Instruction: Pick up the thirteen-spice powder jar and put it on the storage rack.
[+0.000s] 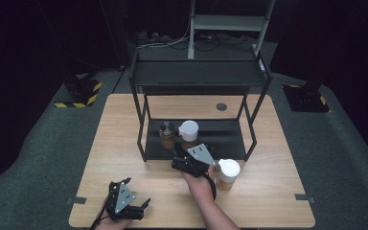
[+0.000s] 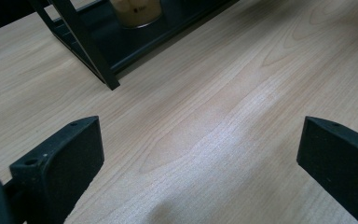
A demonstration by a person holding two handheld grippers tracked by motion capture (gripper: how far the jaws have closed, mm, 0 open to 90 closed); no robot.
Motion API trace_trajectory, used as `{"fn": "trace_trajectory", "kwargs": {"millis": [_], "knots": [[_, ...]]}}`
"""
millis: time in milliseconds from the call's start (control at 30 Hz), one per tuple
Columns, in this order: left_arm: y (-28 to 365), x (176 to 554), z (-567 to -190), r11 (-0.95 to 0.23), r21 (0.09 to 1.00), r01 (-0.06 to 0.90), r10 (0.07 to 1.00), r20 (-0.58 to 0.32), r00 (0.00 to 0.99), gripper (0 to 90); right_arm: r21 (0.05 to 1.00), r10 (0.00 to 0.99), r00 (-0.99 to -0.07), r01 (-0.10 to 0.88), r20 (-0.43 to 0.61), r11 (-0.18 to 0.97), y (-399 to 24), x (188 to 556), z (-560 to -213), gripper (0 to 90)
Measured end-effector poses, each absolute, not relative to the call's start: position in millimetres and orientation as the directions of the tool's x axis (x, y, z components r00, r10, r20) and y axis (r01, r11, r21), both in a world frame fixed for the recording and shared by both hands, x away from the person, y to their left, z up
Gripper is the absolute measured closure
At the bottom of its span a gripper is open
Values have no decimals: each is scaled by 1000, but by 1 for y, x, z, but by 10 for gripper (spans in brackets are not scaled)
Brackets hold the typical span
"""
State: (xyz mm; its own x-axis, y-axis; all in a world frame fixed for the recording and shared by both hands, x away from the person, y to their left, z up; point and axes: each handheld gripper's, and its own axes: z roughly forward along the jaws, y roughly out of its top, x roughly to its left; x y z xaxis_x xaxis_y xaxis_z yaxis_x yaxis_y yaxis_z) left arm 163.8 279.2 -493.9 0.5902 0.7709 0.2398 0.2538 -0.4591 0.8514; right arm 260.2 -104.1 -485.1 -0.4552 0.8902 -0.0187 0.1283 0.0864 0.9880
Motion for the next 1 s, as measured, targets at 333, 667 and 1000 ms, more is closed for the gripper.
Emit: {"fn": "trace_trajectory", "kwargs": {"millis": [333, 667, 1000], "knots": [[279, 164, -494, -461, 850, 254, 770, 241, 591, 9, 988, 842, -536, 88, -58, 124, -120, 231, -488, 0], [278, 164, -494, -465, 849, 252, 769, 246, 591, 9, 987, 800, -595, 70, -75, 145, -143, 210, -493, 0], [276, 164, -493, -472, 844, 256, 768, 250, 590, 9, 978, 783, -613, 73, -110, 194, -159, 196, -499, 0]]}}
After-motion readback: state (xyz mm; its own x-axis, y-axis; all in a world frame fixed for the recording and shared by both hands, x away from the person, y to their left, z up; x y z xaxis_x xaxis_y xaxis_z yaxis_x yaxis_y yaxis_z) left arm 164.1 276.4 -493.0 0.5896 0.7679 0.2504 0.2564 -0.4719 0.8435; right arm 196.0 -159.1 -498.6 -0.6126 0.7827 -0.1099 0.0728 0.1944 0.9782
